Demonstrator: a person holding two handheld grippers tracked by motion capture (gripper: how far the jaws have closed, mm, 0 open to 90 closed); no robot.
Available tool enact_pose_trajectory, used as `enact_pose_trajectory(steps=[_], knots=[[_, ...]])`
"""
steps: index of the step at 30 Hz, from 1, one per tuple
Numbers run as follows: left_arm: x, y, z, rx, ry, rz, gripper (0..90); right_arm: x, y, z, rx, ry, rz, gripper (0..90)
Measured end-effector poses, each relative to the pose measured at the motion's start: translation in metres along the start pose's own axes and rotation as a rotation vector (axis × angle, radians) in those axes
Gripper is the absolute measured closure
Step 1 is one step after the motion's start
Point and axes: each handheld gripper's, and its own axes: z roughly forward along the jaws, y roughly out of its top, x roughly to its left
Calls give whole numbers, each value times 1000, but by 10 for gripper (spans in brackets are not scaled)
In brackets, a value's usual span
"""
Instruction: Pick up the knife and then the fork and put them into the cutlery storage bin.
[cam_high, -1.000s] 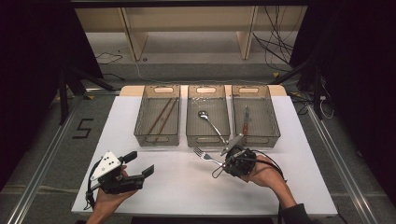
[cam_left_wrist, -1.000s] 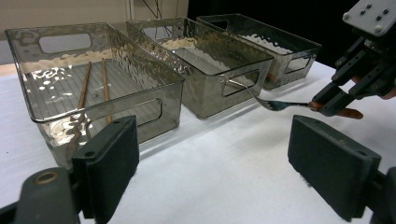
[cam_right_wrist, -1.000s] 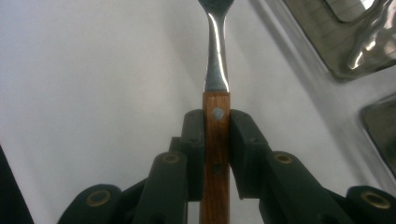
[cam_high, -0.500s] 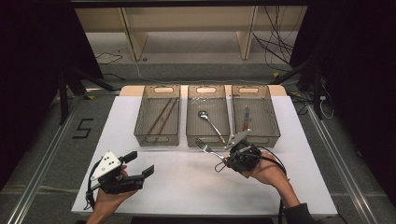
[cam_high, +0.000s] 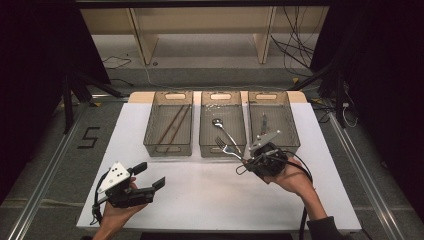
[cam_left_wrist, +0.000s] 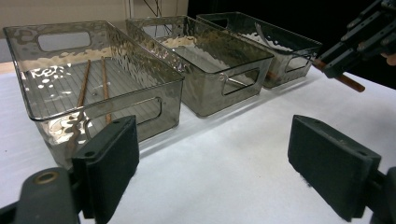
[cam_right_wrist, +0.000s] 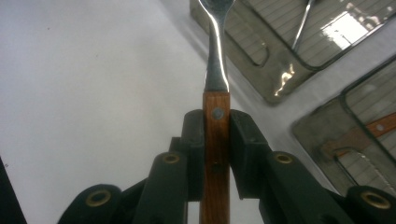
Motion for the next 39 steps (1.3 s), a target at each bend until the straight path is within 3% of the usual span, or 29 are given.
enact_pose_trajectory(steps=[18, 28, 39], knots=[[1, 0, 1, -3, 3, -9, 162, -28, 9, -19, -87, -49, 81, 774], [1, 0, 0, -3, 4, -8, 162, -38, 12, -20, -97, -62, 115, 774], [1, 0, 0, -4, 5, -8, 163, -62, 18, -23, -117, -91, 200, 774]])
